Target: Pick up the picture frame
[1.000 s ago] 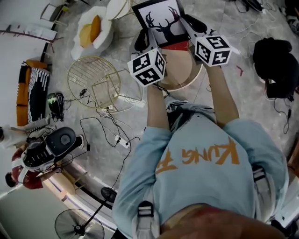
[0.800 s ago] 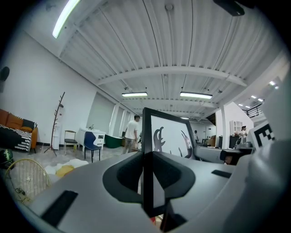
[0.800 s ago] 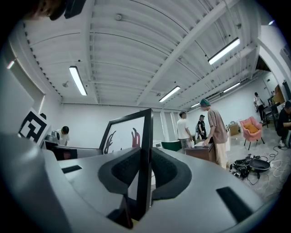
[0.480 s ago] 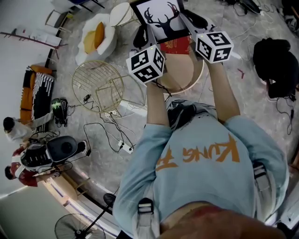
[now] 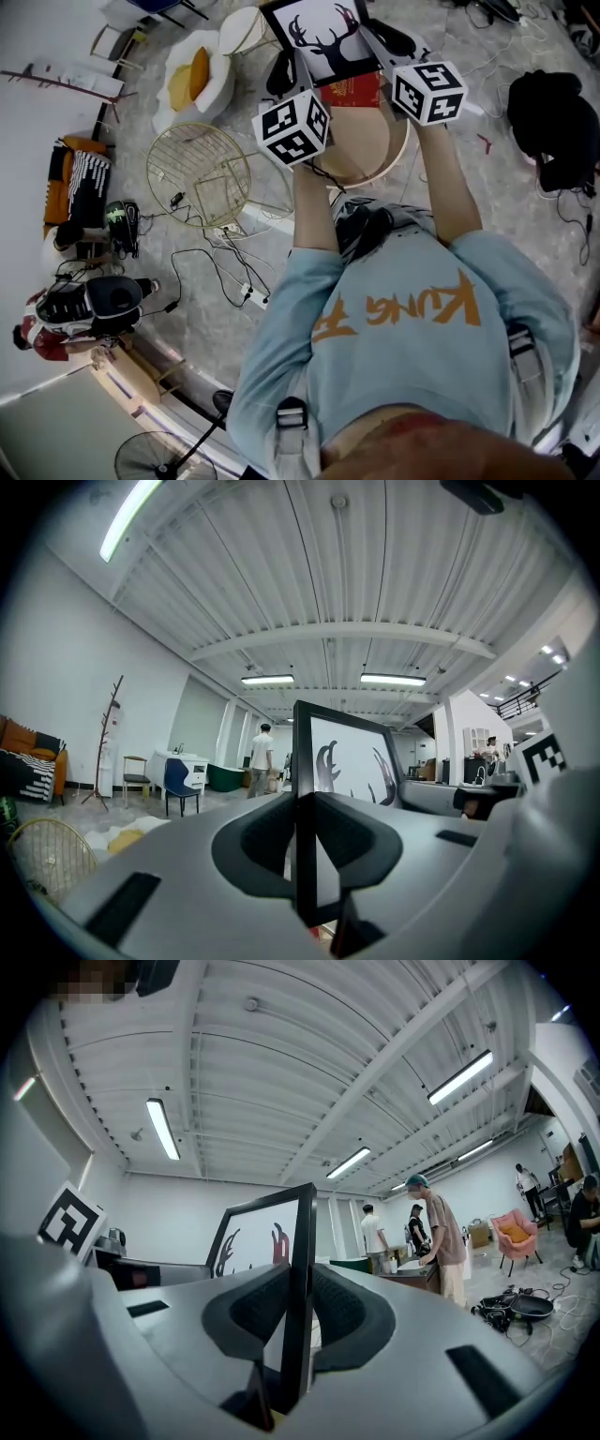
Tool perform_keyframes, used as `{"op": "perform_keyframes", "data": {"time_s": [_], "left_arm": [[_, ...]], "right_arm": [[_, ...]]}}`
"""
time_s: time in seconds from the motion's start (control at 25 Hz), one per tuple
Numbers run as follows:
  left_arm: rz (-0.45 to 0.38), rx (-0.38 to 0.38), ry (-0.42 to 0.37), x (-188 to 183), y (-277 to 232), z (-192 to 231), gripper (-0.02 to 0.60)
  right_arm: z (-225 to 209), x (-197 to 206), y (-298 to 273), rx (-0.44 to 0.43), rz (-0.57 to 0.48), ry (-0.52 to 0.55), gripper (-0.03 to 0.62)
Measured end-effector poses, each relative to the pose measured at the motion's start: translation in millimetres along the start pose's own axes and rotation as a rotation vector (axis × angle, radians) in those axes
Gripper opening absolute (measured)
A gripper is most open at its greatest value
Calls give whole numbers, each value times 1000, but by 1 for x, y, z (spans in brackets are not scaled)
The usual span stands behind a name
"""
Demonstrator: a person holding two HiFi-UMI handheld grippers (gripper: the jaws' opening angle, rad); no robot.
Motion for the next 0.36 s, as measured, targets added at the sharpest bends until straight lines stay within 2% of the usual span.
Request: {"op": "perform_keyframes", "data": {"time_s": [0.36], "left_arm": [[8,6,9,2,-6,0,80]], "right_arm": [[-4,1,-3,0,6,5,71]]}}
Point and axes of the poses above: the fingertips, and each gripper's own axes: y backward along the fingers, z to its left, x out of its underside, the point moved 10 cm from there along y, backward along the fingers, and after that the axes turned 6 degrees about z, right-handed, at the moved point
